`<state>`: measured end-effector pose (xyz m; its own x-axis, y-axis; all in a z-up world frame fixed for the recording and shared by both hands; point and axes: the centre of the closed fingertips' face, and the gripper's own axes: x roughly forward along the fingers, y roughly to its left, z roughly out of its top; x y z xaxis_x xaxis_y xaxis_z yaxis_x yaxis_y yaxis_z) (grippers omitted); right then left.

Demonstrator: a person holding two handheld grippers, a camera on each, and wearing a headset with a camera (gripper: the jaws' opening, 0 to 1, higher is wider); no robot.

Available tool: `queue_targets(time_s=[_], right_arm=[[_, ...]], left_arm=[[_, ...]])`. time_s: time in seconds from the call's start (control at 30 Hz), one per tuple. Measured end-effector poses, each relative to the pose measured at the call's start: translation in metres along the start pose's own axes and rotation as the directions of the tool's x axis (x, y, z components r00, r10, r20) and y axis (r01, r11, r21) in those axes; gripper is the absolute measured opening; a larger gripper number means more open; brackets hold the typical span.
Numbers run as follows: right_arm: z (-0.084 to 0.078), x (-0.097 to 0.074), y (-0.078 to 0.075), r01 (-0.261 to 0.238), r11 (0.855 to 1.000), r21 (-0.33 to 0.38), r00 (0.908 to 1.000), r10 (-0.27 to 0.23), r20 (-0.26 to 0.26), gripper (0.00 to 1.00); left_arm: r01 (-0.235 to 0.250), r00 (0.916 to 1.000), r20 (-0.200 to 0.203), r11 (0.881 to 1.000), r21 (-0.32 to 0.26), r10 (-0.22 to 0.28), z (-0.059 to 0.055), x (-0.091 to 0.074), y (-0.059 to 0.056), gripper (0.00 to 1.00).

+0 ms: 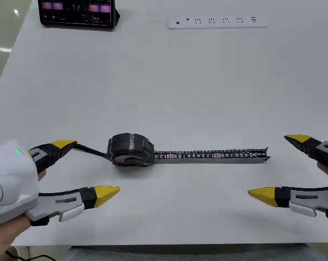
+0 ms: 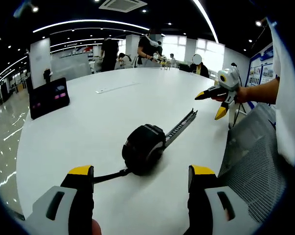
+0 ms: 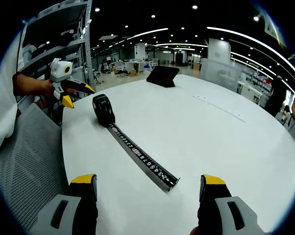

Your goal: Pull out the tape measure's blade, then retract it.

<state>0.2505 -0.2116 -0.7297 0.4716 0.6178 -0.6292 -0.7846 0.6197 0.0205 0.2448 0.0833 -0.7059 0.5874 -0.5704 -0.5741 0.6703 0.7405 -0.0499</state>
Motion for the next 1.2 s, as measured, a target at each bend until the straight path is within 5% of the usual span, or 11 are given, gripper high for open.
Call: queue_targets(time_s=[0.57,1.2], right_arm=[[-0.014,-0.010,0.013,-0.005,1.000,-0.003,0.9998,0.005,-0.020,0.93],[-0.019,-0.017,0.018,0.000,1.000,0.016,0.9999,0.001,-0.015,0.98]], left_arm=[[-0.015,0.9998,-0.011,0.999,-0.041,0.015,-0.017,-0.005,-0.012,0.84],[-0.031,0.9995,0.004,0.996,-0.078,0.032,-0.017,-0.008,-0.016,0.88]])
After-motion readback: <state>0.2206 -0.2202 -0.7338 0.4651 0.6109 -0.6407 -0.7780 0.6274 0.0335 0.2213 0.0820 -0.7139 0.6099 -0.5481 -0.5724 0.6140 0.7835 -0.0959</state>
